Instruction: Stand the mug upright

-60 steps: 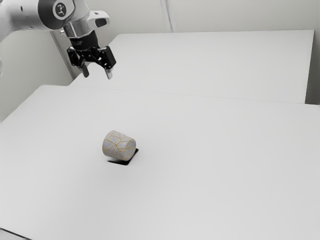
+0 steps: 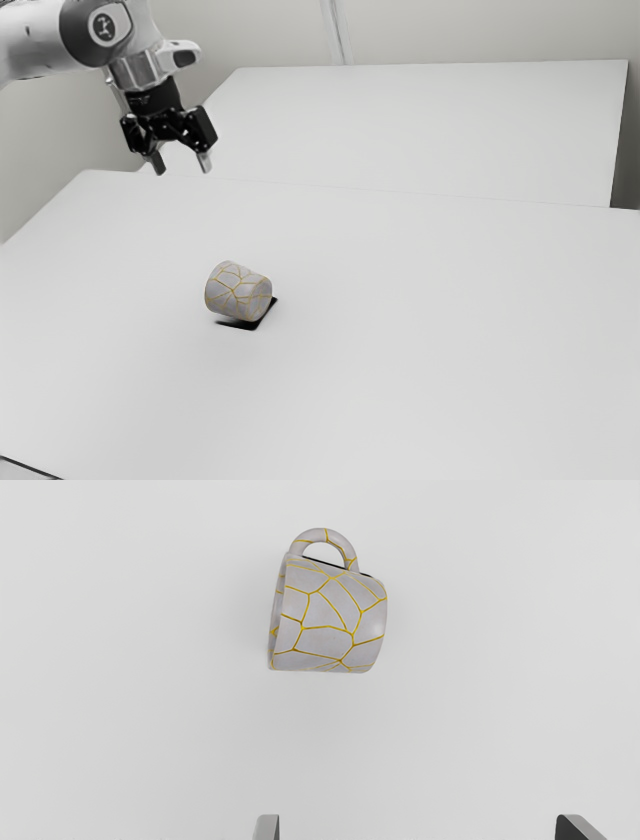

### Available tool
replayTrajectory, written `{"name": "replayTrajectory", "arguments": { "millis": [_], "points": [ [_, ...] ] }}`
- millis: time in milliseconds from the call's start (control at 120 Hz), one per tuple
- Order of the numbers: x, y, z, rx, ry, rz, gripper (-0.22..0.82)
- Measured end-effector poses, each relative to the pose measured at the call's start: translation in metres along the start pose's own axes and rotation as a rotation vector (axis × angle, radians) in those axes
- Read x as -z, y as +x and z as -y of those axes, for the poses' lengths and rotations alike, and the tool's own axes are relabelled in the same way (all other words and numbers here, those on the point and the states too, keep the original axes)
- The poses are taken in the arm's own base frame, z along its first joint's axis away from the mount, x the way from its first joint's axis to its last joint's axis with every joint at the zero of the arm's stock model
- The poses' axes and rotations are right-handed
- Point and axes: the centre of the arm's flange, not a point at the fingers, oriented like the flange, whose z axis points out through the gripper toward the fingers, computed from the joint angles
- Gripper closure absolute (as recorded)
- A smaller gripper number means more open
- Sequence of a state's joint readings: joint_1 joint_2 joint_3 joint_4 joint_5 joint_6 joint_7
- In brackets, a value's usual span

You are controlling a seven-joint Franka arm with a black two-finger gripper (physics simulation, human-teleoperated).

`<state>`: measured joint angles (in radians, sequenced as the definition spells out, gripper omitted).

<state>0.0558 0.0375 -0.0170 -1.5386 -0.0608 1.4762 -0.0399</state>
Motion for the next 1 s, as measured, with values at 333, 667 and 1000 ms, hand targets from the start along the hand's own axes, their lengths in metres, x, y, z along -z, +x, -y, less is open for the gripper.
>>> {"name": "replayTrajectory", "arguments": {
  "millis": [333,667,1000],
  "points": [
    [-0.064,0.011,0.059,0.079,-0.154,0.028,0.00],
    [-0.133,0.027,0.086,0.030,-0.319,0.000,0.00],
    [-0.186,0.036,0.116,-0.080,-0.436,-0.061,0.00]
  ]
}}
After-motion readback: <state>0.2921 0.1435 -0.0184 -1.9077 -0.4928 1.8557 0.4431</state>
